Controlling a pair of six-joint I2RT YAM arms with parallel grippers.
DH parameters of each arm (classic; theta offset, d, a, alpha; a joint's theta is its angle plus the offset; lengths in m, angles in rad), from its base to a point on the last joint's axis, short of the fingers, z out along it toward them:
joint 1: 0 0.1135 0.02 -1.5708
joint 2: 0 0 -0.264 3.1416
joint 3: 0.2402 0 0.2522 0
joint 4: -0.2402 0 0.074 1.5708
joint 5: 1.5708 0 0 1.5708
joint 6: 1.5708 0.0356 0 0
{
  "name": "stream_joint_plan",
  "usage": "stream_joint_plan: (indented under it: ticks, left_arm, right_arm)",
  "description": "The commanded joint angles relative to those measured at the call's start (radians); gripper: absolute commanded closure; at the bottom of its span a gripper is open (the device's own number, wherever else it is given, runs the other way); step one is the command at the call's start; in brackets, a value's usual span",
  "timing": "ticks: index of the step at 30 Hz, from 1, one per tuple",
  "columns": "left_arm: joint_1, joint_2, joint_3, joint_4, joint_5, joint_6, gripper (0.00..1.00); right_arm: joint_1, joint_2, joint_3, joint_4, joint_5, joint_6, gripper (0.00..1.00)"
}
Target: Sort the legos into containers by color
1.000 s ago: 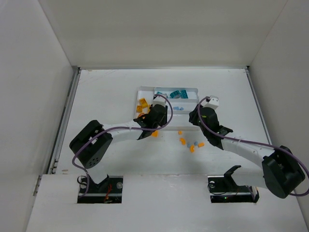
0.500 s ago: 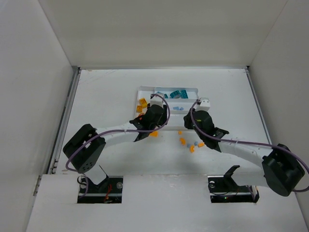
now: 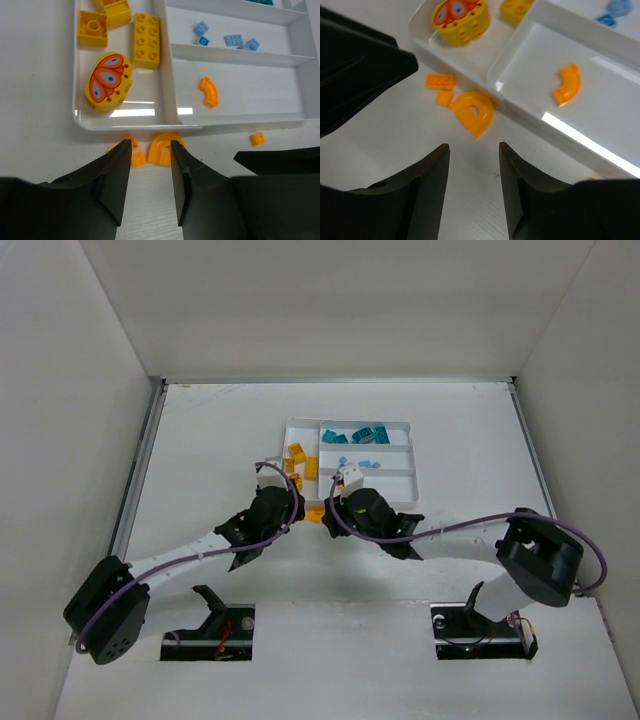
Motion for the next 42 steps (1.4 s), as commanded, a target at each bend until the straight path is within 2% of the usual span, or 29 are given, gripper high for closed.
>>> stream_joint_plan:
  ticks: [1, 6, 16, 21, 26, 29, 33, 37, 42]
  left_arm:
    - [0.02, -0.08, -0.064, -0.038, -0.031, -0.047, 0.65]
    - [0.039, -0.092, -0.125, -0.026, -0.017, -0.071, 0.62]
    - [0.054, -0.046, -0.161, 0.053, 0.023, -0.074, 0.6]
    - [0.071, -0.031, -0.171, 0.074, 0.04, -0.077, 0.59]
    - [0.079, -0.014, -0.173, 0.088, 0.054, -0.077, 0.58]
    - [0.079, 0.0, -0.171, 0.096, 0.054, -0.077, 0.58]
    - [0.079, 0.015, -0.164, 0.1, 0.071, -0.077, 0.56]
    - [0.079, 0.04, -0.154, 0.119, 0.091, -0.07, 0.53]
    - [0.071, 0.073, -0.136, 0.134, 0.12, -0.067, 0.5]
  right_arm:
    - [0.048, 0.043, 0.041, 0.079, -0.051, -0.049, 0.45]
    - [0.072, 0.121, 0.053, 0.082, -0.019, -0.02, 0.3]
    - [0.088, 0.268, 0.118, 0.082, 0.113, -0.015, 0.26]
    - [0.089, 0.311, 0.132, 0.104, 0.196, -0.018, 0.31]
    - [0.089, 0.348, 0.15, 0.128, 0.195, -0.014, 0.33]
    - [0.091, 0.368, 0.156, 0.154, 0.193, -0.003, 0.39]
    - [0.1, 0.374, 0.155, 0.162, 0.183, 0.006, 0.51]
    - [0.118, 0.322, 0.121, 0.163, 0.202, 0.015, 0.61]
    - [0.137, 0.206, 0.055, 0.147, 0.224, 0.037, 0.61]
